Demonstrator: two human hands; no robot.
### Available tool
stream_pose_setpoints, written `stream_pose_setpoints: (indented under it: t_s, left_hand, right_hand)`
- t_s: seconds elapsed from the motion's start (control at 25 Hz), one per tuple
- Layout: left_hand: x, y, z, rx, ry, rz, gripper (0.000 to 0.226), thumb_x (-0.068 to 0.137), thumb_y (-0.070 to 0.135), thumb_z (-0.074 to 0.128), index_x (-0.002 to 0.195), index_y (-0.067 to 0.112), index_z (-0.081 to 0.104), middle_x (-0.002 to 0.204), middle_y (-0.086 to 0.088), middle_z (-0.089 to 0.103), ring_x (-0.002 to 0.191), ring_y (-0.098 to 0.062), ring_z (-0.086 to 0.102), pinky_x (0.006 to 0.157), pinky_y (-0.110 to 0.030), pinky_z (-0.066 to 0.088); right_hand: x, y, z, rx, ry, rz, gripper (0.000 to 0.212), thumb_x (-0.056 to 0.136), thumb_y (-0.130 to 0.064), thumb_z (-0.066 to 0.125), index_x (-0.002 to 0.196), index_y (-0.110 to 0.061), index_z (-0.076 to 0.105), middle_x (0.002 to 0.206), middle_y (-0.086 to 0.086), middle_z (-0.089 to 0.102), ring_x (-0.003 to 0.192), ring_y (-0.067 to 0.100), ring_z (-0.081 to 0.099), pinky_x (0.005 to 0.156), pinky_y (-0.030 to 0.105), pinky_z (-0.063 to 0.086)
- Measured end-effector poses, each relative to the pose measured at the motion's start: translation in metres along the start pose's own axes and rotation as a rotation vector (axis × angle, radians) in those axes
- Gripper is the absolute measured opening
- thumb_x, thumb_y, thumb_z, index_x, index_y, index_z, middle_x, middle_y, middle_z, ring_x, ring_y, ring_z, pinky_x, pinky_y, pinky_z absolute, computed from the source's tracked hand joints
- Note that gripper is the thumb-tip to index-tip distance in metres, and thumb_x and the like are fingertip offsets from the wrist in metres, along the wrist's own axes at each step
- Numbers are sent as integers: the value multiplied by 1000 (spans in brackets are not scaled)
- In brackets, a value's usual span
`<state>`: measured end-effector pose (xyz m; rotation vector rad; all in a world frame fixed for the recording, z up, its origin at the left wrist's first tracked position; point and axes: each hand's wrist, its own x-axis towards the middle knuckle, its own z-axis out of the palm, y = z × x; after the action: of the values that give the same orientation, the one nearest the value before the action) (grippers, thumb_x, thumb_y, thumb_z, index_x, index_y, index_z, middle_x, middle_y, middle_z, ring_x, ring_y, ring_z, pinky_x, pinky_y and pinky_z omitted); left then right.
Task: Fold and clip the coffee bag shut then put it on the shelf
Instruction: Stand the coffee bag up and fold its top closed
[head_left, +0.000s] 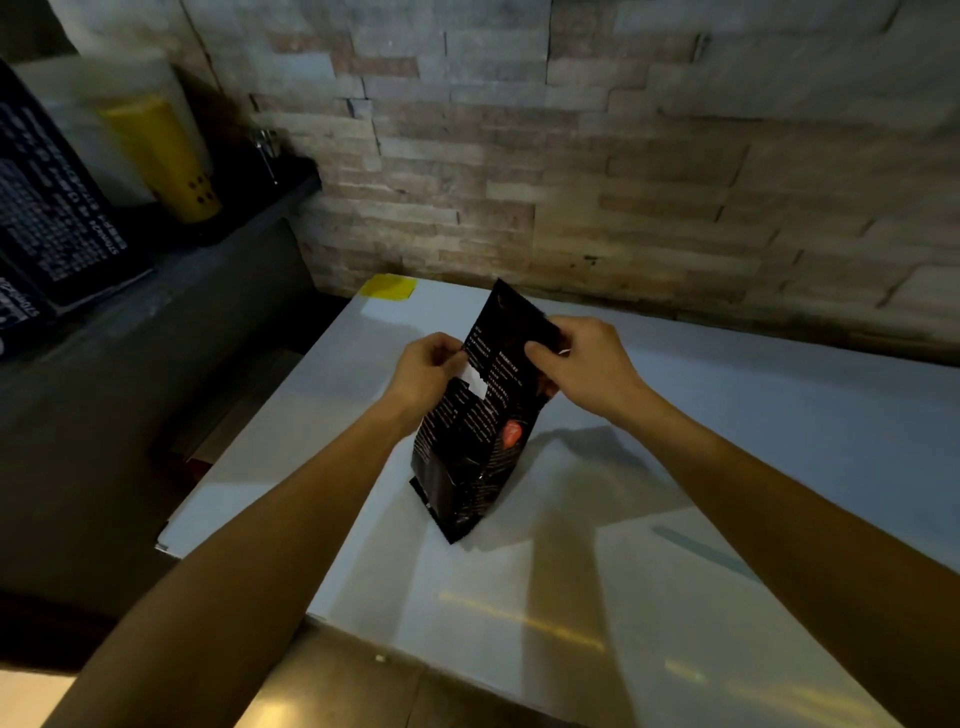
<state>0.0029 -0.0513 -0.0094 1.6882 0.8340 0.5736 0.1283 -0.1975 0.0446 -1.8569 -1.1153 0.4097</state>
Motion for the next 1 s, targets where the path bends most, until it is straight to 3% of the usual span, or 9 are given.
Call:
stream_pose_setpoints:
  t_s: [0.16,0.4,0.72,0.8,0.92,1.0]
  left_hand:
    - [-5,4,16,50,15,41,12,88,11,54,93,11,64,96,-15,70,90,-30,66,87,-45,53]
    - [-30,25,39,193,61,182,25,89,16,55,113,11,60,111,-7,66,101,-15,59,88,-27,46]
    - [-94,19,48,125,82,265,42,82,43,53,118,21,56,107,9,62,98,-1,60,84,-18,49]
    - [-99,18,48,149,77,288,43,81,41,58,120,22,54,107,11,61,95,2,59,84,-16,48]
    - [-100,13,51,228,158,321,37,82,28,61,116,16,55,109,0,66,96,-12,63,84,-24,51]
    - [-101,11,52,247,231,312,26,84,20,61,109,12,60,106,-5,69,92,-15,64,80,-21,51]
  right_hand:
    - [-13,-17,-6,-50,70,-26,18,82,-12,58,71,2,61,67,18,70,57,26,67,61,42,58]
    - [-15,-35,-19,-143,58,14,16,81,-13,59,71,-2,64,63,15,70,49,23,67,56,45,59]
    - [-18,-49,-20,-293,15,-17,24,83,-20,56,67,-4,66,64,13,70,52,27,65,61,47,58]
    - [-19,-52,-21,-297,-3,-26,25,84,-19,55,66,-6,65,61,12,70,49,24,65,60,46,58]
    - [-21,-57,-19,-297,-49,-53,28,85,-19,56,61,-7,62,58,10,69,45,22,64,57,41,59]
    - [-21,-59,-19,-294,-82,-99,33,88,-24,55,62,-5,62,58,10,68,44,22,64,54,37,58]
